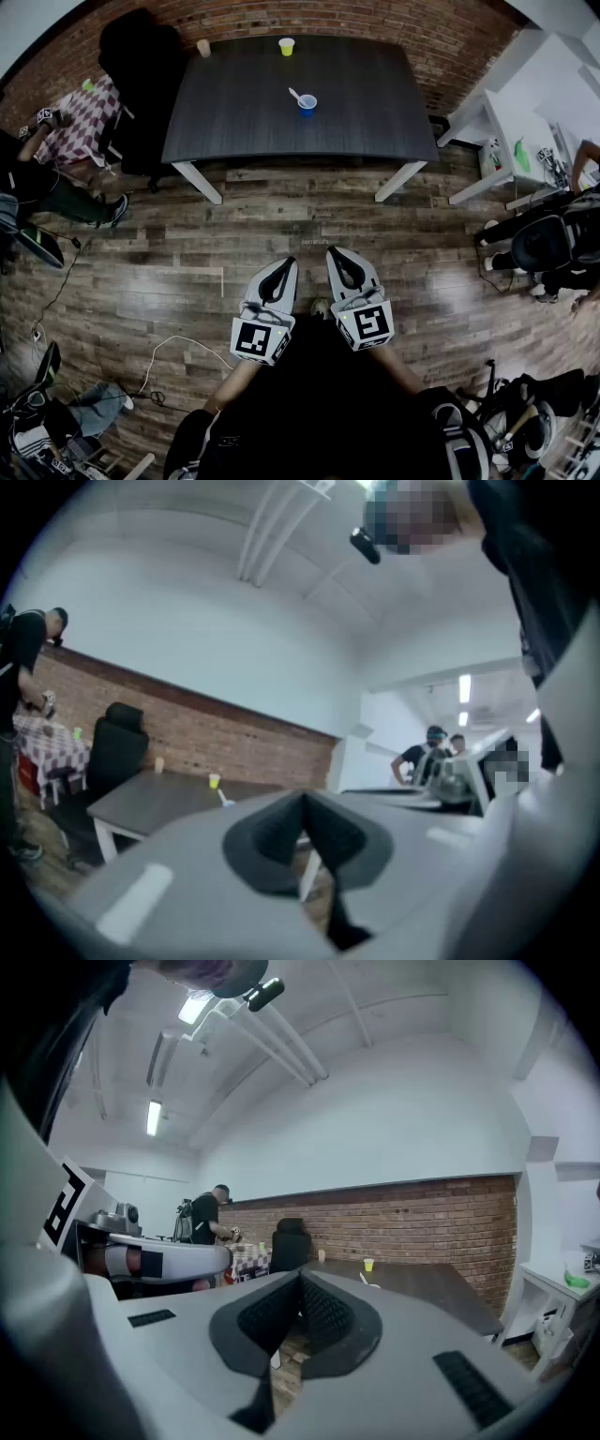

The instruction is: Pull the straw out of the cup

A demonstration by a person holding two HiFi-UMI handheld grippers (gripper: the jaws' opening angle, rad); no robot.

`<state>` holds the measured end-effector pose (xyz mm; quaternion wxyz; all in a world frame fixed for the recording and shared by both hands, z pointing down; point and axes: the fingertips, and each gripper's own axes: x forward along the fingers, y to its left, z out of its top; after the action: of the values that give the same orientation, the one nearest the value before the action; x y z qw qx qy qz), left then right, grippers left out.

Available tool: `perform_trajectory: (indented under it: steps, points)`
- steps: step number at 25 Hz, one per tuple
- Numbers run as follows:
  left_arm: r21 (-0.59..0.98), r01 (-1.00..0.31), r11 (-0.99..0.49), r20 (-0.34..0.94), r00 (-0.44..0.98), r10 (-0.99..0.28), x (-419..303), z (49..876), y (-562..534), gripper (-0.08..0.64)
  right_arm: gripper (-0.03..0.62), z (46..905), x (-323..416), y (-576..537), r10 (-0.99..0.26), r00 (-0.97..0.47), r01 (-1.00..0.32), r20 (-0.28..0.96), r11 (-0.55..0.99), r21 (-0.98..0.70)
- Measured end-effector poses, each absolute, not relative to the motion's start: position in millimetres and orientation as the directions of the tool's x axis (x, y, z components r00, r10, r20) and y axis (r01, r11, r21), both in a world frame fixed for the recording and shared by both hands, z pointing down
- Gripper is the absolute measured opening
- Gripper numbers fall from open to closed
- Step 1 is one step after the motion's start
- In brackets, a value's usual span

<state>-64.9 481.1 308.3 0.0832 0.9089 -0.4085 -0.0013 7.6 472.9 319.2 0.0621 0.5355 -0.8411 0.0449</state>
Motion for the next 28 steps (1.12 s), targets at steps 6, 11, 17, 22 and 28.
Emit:
perform_trajectory:
  steps: [6,11,17,22,28]
  points:
    - [0.15,-0.742,-0.654,0.061,0.667,-0.743,-63,310,486,0.005,0.005,318,9,476,-0.896,-0.421,-0.906,0.144,0.424,-0.009]
    - [0.145,-0.751,-0.644,0.068,0.657,-0.751,-59,310,487,0.005,0.005,317,13,476,-0.893,-0.427,-0.903,0.143,0.43,-0.007]
    - [0.142,-0.756,-0.639,0.066,0.651,-0.756,-46,310,489,0.005,0.005,319,26,478,-0.889,-0.435,-0.899,0.142,0.438,-0.012]
    - [0.144,-0.776,-0.614,0.076,0.627,-0.775,-30,310,490,0.005,0.005,322,43,482,-0.88,-0.454,-0.89,0.139,0.454,-0.036]
    - [0.128,-0.798,-0.59,0.086,0.601,-0.795,-15,315,498,0.005,0.006,332,58,484,-0.858,-0.491,-0.87,0.149,0.493,-0.025]
